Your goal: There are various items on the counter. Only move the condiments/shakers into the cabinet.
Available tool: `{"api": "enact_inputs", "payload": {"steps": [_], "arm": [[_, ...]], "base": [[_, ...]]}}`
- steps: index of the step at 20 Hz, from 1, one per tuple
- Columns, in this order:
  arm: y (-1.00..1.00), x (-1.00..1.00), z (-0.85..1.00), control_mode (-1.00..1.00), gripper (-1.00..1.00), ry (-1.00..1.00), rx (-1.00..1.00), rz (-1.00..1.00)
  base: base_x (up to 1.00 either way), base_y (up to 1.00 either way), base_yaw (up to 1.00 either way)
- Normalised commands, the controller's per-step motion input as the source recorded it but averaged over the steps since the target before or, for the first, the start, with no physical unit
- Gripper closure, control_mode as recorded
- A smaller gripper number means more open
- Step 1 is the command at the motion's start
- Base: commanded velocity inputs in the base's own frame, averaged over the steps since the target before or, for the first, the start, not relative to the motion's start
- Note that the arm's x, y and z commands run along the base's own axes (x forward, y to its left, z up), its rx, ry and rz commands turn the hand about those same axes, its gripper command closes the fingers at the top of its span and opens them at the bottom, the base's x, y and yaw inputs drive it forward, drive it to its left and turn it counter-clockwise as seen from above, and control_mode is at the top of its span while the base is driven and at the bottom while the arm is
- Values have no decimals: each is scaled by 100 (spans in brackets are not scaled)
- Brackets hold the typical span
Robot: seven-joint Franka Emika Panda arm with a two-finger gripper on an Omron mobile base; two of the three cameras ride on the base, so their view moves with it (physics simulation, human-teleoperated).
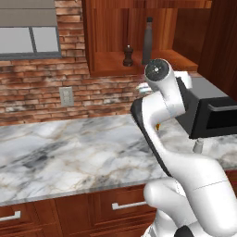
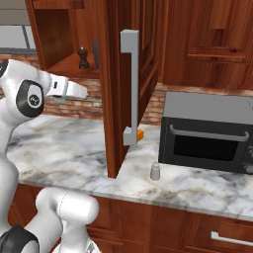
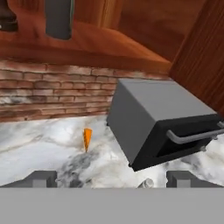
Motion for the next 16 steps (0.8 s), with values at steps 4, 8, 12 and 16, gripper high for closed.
{"api": "enact_inputs", "payload": {"steps": [4,8,12,16], "arm": [[-83,-24,-97,-100,-100,54,0,-49],[-89,-2,-100,-100,-100,59,-1,-47],[-77,9,-96,-100,-100,50,-1,-39],[-29,23,-38,-100,-100,0,0,-2]], "base": [[0,0,0],[0,0,0],[0,0,0],[0,0,0]]}}
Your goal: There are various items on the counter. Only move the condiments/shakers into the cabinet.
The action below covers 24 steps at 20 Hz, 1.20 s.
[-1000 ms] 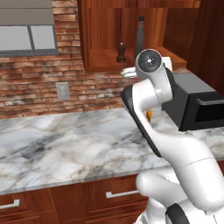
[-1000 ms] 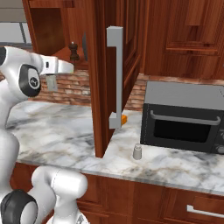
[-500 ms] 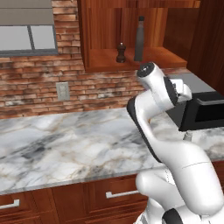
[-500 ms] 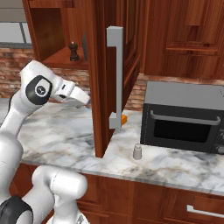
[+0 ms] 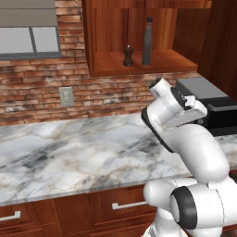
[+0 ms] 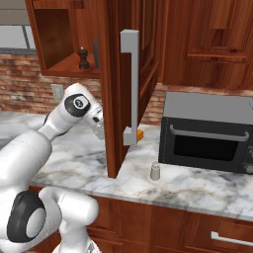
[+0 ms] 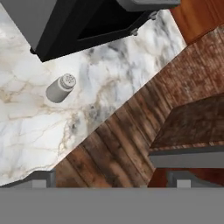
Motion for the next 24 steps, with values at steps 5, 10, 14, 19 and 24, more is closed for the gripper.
{"api": "enact_inputs", "payload": {"steps": [5,10,14,19,24], "arm": [[-36,0,-57,-100,-100,-24,6,0],[-37,0,-53,-100,-100,-42,17,-7],[-20,6,-46,-100,-100,-42,11,-6],[0,26,-27,-100,-100,-16,0,0],[0,23,-16,-100,-100,-3,0,0]], "base": [[0,0,0],[0,0,0],[0,0,0],[0,0,0],[0,0,0]]}}
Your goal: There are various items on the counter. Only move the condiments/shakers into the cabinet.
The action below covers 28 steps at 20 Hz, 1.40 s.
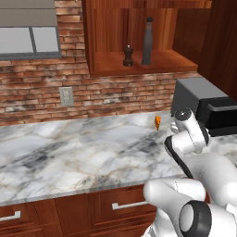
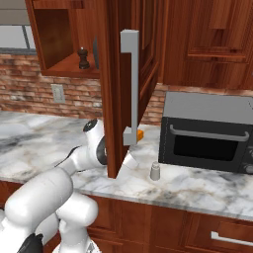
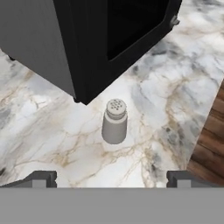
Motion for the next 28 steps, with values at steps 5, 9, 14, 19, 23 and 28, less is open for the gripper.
{"api": "enact_inputs", "payload": {"steps": [5,9,14,19,23,28], "arm": [[0,17,-7,-100,-100,0,0,0],[-9,7,-9,-100,-100,1,0,0],[-32,12,-17,-100,-100,0,0,0],[-29,17,-21,-100,-100,0,0,0],[-3,11,-23,-100,-100,2,0,0],[0,10,-20,-100,-100,6,0,0]], "base": [[0,0,0],[0,0,0],[0,0,0],[0,0,0],[0,0,0],[0,0,0]]}}
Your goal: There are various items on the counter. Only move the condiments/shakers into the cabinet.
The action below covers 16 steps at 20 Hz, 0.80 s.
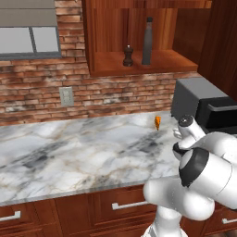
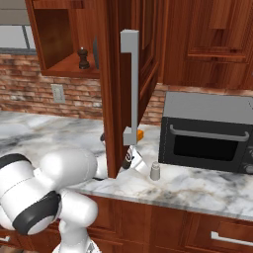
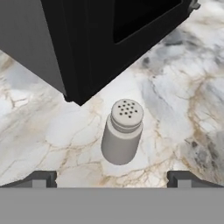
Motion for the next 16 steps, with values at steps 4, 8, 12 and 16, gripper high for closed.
{"api": "enact_inputs", "payload": {"steps": [4,8,12,16], "arm": [[-17,0,-17,-100,-100,7,0,0],[-24,0,-19,-100,-100,8,0,0],[-14,3,-20,-100,-100,5,0,0],[0,14,-13,-100,-100,1,0,0]], "base": [[0,0,0],[0,0,0],[0,0,0],[0,0,0]]}}
